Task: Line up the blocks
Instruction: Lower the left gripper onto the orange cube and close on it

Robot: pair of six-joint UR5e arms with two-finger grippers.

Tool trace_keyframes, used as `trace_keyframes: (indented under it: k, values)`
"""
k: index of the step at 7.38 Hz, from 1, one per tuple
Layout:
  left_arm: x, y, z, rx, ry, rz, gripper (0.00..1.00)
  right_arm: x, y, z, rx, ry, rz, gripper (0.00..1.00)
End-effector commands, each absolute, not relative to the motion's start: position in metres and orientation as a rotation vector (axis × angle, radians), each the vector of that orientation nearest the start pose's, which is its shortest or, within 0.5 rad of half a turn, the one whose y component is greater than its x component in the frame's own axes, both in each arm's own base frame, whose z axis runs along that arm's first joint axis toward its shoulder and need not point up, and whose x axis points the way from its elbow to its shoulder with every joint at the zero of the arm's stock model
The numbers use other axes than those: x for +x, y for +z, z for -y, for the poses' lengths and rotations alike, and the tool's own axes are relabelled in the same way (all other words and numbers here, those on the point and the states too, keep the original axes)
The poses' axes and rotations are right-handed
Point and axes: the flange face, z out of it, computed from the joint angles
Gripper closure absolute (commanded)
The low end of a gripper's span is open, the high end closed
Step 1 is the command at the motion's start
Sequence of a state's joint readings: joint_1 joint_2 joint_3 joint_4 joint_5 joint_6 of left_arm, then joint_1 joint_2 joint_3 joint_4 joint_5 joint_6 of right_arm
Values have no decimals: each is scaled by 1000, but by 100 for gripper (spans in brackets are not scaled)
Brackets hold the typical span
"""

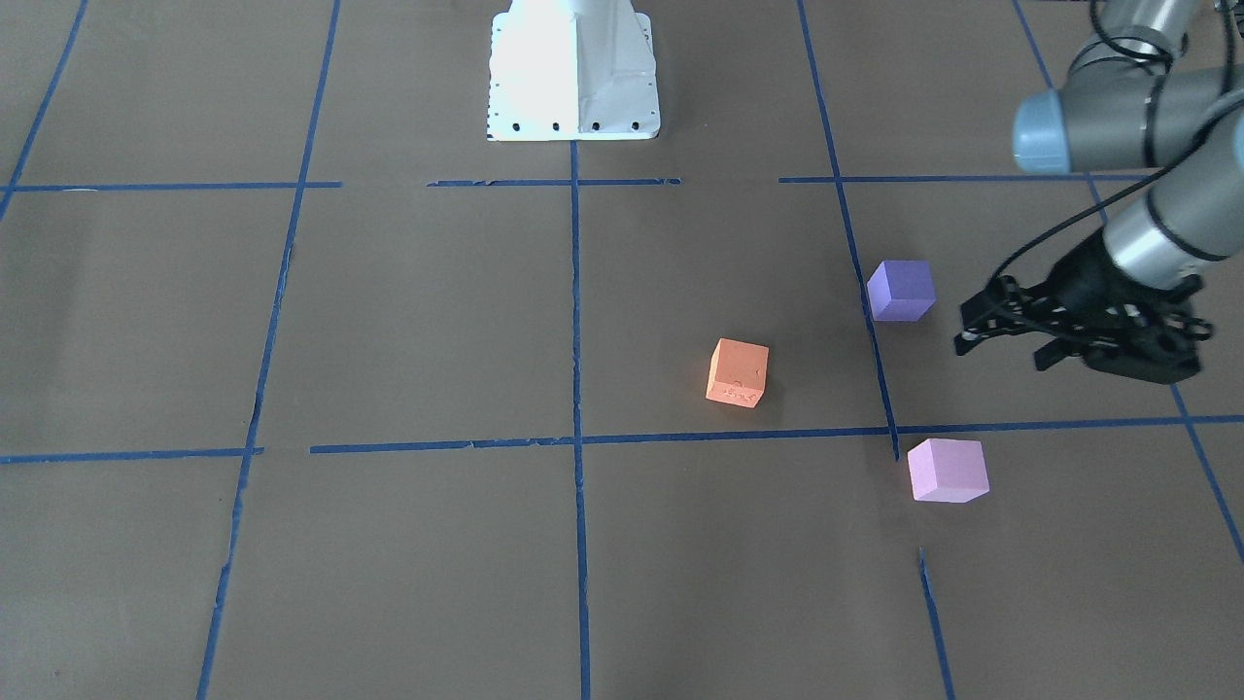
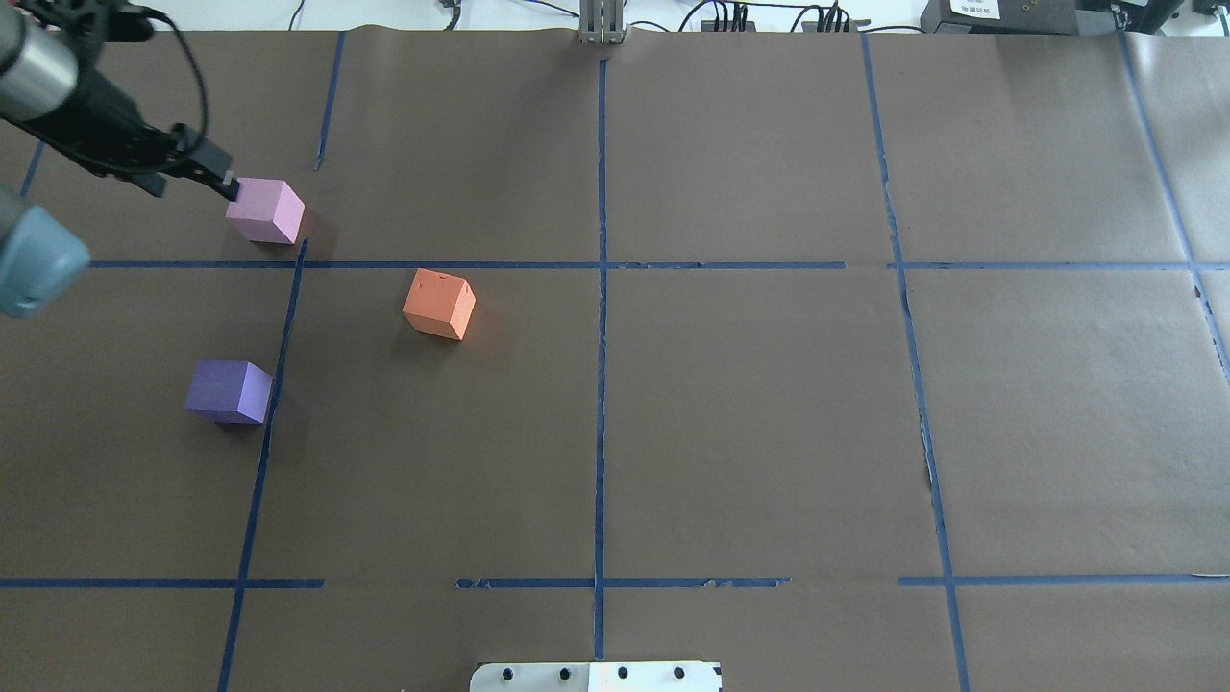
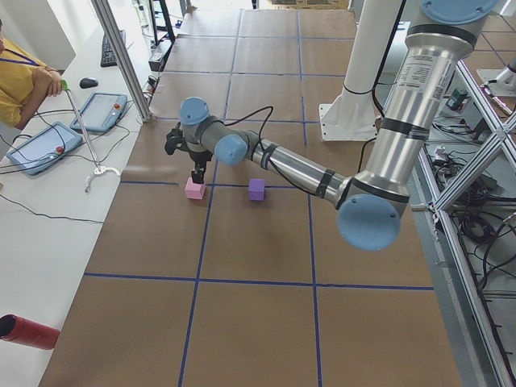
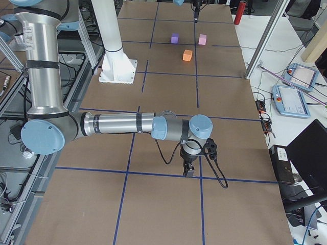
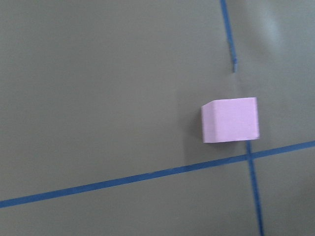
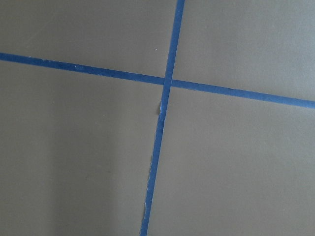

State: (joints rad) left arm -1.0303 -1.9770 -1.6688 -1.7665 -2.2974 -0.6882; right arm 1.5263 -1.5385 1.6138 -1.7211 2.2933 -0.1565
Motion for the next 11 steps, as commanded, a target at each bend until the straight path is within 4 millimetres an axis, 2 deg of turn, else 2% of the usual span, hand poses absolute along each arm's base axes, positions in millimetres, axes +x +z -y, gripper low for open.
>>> trace_keyframes:
  k: [1,2,4,5,6,8,9,11]
  values:
    - [389,297,559,122,132,-950,0,45,640,501,-31,-165,726,0]
    - [409,306,553,113,133,-920,1,46,640,501,-30,-165,726,0]
    - [446,301,540,129,118,-893,1,45,640,501,-31,-165,726,0]
    - [461,302,545,150,111,-883,1,46,640,501,-30,-165,726,0]
    - [476,308,537,170,130,-887,1,45,640,501,-31,-165,726,0]
    - [483,307,531,165,140,-889,1,45,640,501,-31,-165,726,0]
    - [491,313,526,156,147,-880,1,45,640,501,-31,-165,726,0]
    - [499,329,529,165,139,-865,2,45,640,501,-31,-165,726,0]
